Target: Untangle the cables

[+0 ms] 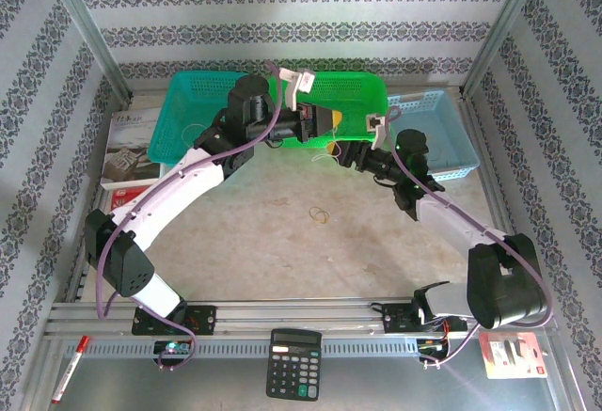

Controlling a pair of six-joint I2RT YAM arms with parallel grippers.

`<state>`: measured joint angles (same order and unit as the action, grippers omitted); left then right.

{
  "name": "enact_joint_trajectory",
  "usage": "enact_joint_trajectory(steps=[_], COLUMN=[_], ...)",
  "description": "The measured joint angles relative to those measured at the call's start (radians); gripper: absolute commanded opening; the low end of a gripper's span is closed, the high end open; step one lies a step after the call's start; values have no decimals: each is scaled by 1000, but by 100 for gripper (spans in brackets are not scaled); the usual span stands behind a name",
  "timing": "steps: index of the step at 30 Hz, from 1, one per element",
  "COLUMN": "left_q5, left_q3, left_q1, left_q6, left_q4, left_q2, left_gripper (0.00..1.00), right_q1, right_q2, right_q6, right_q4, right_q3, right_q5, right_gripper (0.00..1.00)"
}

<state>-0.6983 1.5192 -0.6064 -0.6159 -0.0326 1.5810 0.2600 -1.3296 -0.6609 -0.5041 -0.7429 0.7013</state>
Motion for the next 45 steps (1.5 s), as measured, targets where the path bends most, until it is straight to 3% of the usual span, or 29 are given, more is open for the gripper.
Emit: enact_joint_trajectory(steps=[2,6,8,13,27,45], left_q5=[-3,-5,-5,-5,58,81], left_q3=[-12,-40,-45,-45,-9,-9], left_q1=[0,0,1,32,306,456], left_q6=[-12,-26,-31,-40,-39,-40], left_q4=[-14,-24,-24,-27,-23,-1], left_q2=[0,0,0,-7,-132,-143], left_gripper=[0,0,0,0,0,0], right_q1=[0,0,0,-3,-75,-134], right_q2=[-2,-3,-4,-4,-7,-8], right_q6=[-6,-17,-19,-18,-26,-53], right_q4=[-4,-14,-16,-33,-37,-66], right_q3=[-10,-18,-19,3,198,278], right_q5=[3,14,16,-6,-158,-246], right_gripper=[49,13,0,0,0,0])
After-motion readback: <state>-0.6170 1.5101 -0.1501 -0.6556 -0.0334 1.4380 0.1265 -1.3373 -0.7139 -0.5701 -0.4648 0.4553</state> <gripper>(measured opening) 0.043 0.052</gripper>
